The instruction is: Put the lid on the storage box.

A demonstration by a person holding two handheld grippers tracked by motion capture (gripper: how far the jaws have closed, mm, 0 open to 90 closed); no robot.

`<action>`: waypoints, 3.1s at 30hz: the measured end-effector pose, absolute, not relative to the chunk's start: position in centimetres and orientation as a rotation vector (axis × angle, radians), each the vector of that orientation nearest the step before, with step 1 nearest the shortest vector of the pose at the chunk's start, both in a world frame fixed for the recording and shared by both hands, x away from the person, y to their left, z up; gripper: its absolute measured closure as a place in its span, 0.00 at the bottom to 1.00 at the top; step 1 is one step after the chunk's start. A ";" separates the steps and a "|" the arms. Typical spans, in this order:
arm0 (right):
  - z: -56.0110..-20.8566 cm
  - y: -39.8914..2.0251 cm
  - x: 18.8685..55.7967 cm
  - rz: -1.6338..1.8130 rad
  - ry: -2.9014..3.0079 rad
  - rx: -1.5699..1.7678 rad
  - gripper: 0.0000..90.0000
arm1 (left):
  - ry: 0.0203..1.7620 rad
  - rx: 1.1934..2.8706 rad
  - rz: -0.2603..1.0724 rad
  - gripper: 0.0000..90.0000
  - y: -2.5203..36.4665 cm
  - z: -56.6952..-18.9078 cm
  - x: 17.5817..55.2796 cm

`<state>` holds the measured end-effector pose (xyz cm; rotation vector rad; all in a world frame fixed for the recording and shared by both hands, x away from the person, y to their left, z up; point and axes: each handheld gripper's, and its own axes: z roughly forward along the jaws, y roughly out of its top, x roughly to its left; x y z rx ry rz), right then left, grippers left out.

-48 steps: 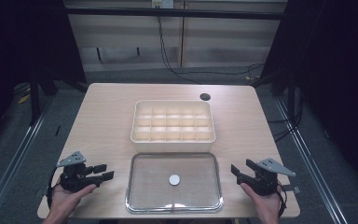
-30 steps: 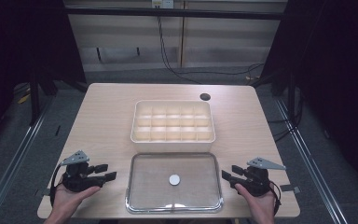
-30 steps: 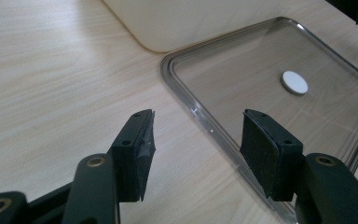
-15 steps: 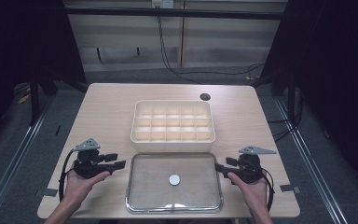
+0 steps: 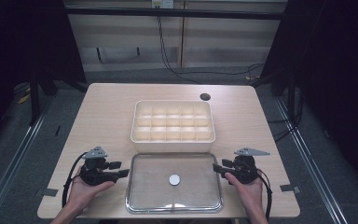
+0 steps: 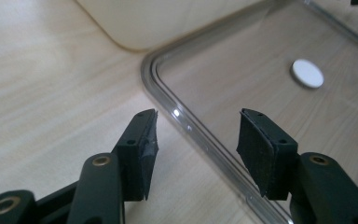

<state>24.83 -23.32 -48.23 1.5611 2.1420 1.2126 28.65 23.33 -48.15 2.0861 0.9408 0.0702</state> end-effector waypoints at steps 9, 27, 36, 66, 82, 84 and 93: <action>-49.1 -22.5 25.0 1.148 2.153 1.574 0.52 | 0.955 2.108 0.042 0.52 22.6 -48.9 28.6; -49.8 -21.7 25.4 1.050 2.181 1.573 0.48 | 0.955 2.123 0.039 0.56 21.7 -49.2 28.5; -50.0 -21.4 25.5 1.090 2.183 1.573 0.46 | 0.933 2.145 -0.007 0.54 21.2 -49.6 28.6; -49.9 -24.3 25.0 1.593 1.936 1.837 0.60 | 0.942 2.148 -0.001 0.52 21.0 -49.5 28.3; -49.7 -23.3 24.8 1.661 2.054 1.779 0.71 | 0.942 2.134 -0.024 0.52 21.2 -49.6 28.5; -49.6 -23.5 24.7 1.699 2.047 1.768 0.74 | 0.939 2.134 -0.034 0.52 21.3 -49.6 28.6; -49.2 -23.7 24.6 1.762 2.023 1.719 0.76 | 0.958 2.111 -0.052 0.45 21.5 -49.7 28.8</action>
